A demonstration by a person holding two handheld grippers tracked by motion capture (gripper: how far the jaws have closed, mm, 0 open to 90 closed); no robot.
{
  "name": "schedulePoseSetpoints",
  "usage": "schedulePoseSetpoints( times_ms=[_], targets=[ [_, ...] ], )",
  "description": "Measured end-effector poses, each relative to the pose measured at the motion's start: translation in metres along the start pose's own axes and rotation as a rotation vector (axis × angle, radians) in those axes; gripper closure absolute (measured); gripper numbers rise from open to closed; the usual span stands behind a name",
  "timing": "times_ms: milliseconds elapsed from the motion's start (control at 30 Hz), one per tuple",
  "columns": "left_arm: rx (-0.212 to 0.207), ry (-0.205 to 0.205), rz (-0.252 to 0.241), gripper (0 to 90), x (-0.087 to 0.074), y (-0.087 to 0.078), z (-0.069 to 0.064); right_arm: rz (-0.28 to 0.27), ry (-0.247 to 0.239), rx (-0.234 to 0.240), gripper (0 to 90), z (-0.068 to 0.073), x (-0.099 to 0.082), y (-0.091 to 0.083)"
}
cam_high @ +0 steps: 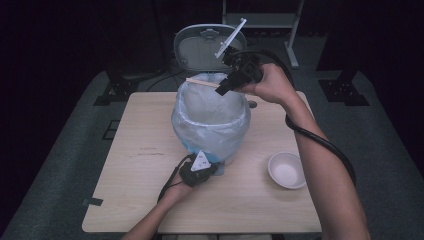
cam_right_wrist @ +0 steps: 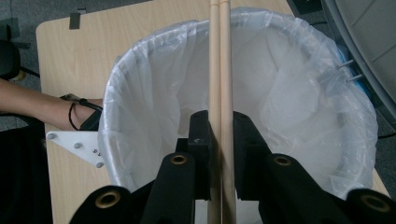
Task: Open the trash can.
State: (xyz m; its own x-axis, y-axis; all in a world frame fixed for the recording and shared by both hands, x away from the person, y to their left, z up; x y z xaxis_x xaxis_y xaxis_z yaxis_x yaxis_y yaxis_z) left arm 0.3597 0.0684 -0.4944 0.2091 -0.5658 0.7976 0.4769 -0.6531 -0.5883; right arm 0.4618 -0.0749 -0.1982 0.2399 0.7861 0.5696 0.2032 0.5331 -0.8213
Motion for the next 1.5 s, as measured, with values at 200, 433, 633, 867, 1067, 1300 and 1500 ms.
schedulePoseSetpoints(
  times_ms=[200,433,633,867,1067,1300,1500],
  targets=[
    [-0.001,0.001,0.0,87.7,0.0,0.0,0.0,0.005,0.004,0.004,78.7,-0.002,0.0,0.005],
    [-0.001,0.0,0.0,87.7,0.0,0.0,0.0,0.009,0.008,0.007,78.6,-0.004,0.001,0.011],
    [-0.002,-0.001,-0.002,87.7,0.0,0.0,0.0,-0.003,0.026,0.002,68.2,-0.006,0.0,0.012],
    [-0.002,-0.003,-0.003,87.7,0.0,0.0,0.0,-0.011,0.032,0.01,63.1,-0.004,-0.011,0.005],
    [-0.002,-0.004,-0.002,87.7,0.0,0.0,0.0,-0.023,0.028,0.016,61.3,0.0,-0.025,-0.004],
    [0.0,-0.005,-0.003,87.7,0.0,0.0,0.0,-0.047,0.031,0.022,59.0,0.004,-0.044,-0.016],
    [0.001,0.0,0.0,87.7,0.0,0.0,0.0,-0.065,0.046,0.016,57.2,0.007,-0.065,-0.027]
  ],
)
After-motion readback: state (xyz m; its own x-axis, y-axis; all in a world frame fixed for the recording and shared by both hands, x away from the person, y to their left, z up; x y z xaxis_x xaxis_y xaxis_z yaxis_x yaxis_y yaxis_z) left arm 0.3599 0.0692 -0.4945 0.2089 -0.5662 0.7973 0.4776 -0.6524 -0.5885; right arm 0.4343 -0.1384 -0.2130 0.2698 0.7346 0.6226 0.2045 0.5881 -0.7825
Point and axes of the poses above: each handheld gripper's, and its own axes: y roughly forward along the jaws, x roughly out of its top, z roughly to its left, the point moved 3 cm from there along y, roughly forward along the jaws, and after that the axes turned 1 degree about x, right-handed, at the moved point
